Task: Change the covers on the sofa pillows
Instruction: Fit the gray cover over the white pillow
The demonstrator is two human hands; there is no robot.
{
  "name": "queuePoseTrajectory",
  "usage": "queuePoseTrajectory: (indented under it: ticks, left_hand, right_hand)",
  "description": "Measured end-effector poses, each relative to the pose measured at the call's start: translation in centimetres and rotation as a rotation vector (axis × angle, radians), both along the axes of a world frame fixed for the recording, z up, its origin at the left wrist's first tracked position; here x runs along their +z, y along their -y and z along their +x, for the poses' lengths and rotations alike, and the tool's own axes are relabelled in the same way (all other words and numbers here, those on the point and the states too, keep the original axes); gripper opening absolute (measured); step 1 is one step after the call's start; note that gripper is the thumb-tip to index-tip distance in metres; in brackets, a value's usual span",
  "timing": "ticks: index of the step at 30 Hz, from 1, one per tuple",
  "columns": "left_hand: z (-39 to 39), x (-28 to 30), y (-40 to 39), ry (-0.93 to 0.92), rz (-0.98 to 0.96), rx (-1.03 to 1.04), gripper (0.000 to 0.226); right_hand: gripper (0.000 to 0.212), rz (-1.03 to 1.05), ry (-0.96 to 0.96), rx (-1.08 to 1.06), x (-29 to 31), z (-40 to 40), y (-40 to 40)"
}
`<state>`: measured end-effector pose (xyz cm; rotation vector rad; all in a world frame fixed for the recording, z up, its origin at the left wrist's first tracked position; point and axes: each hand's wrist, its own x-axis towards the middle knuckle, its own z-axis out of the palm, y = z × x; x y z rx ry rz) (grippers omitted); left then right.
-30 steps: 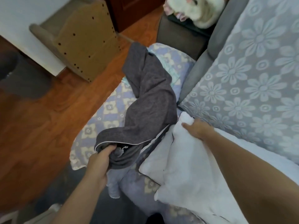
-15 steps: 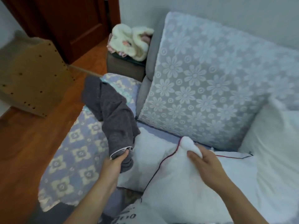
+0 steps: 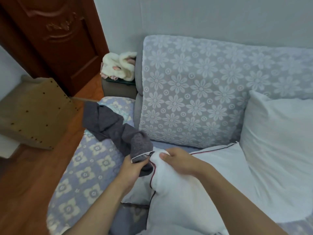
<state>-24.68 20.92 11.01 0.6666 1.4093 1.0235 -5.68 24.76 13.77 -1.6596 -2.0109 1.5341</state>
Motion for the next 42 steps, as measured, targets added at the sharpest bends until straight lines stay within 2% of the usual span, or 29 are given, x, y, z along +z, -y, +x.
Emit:
queuePoseTrajectory:
  ticks: [10, 13, 15, 19, 20, 23, 24, 26, 27, 29, 32, 36, 38, 42]
  left_hand:
    - [0.9, 0.5, 1.9, -0.18, 0.101, -0.108, 0.026]
    - [2.0, 0.3, 2.5, -0.163, 0.102, -0.107, 0.022]
    - [2.4, 0.1, 2.8, -0.161, 0.105, -0.096, 0.011]
    - [2.9, 0.4, 2.8, -0.146, 0.148, -0.192, 0.006]
    - [2.9, 0.7, 2.7, -0.112, 0.164, -0.236, 0.01]
    - [1.8, 1.0, 2.1, 0.215, 0.132, -0.444, 0.059]
    - [1.3, 1.1, 1.7, 0.301, 0.122, -0.456, 0.061]
    - [0.6, 2.1, 1.0, 0.344, 0.033, -0.392, 0.044]
    - [0.5, 2.6, 0.7, 0.303, -0.007, -0.351, 0.035]
    - [0.8, 3.2, -0.1, 0.093, -0.019, -0.365, 0.023]
    - [1.9, 4.1, -0.7, -0.256, 0.043, -0.585, 0.023]
    - [3.0, 5.3, -0.9, -0.576, 0.186, -0.77, 0.032]
    - [3.4, 5.5, -1.0, -0.753, 0.262, -0.859, 0.028]
    - [4.0, 5.8, -0.2, -0.834, 0.284, -0.8, 0.012]
  right_hand:
    - [0.044, -0.13, -0.012, -0.046, 0.9, 2.8, 0.2]
    - [0.039, -0.085, 0.038, -0.047, 0.7, 2.7, 0.3]
    - [0.037, -0.064, 0.036, -0.053, 0.6, 2.8, 0.5]
    - [0.034, -0.031, 0.009, -0.048, 0.3, 3.1, 1.1]
    - [0.033, -0.019, 0.002, -0.044, 0.3, 3.3, 1.2]
    - [0.032, -0.032, -0.03, -0.051, 0.3, 3.8, 1.2]
    - [0.033, -0.05, -0.04, -0.054, 0.4, 3.9, 1.1]
    - [0.035, -0.089, -0.061, -0.054, 0.6, 4.1, 1.0]
    - [0.034, -0.103, -0.072, -0.052, 0.7, 4.1, 1.0]
    - [0.032, -0.118, -0.081, -0.047, 0.6, 3.9, 1.2]
    - [0.031, -0.16, -0.134, -0.056, 0.2, 3.8, 1.5]
    - [0.025, -0.185, -0.183, -0.086, -0.1, 4.2, 1.7]
    - [0.023, -0.191, -0.207, -0.093, -0.2, 4.4, 1.8]
    - [0.015, -0.253, -0.348, -0.165, -0.6, 5.0, 2.0]
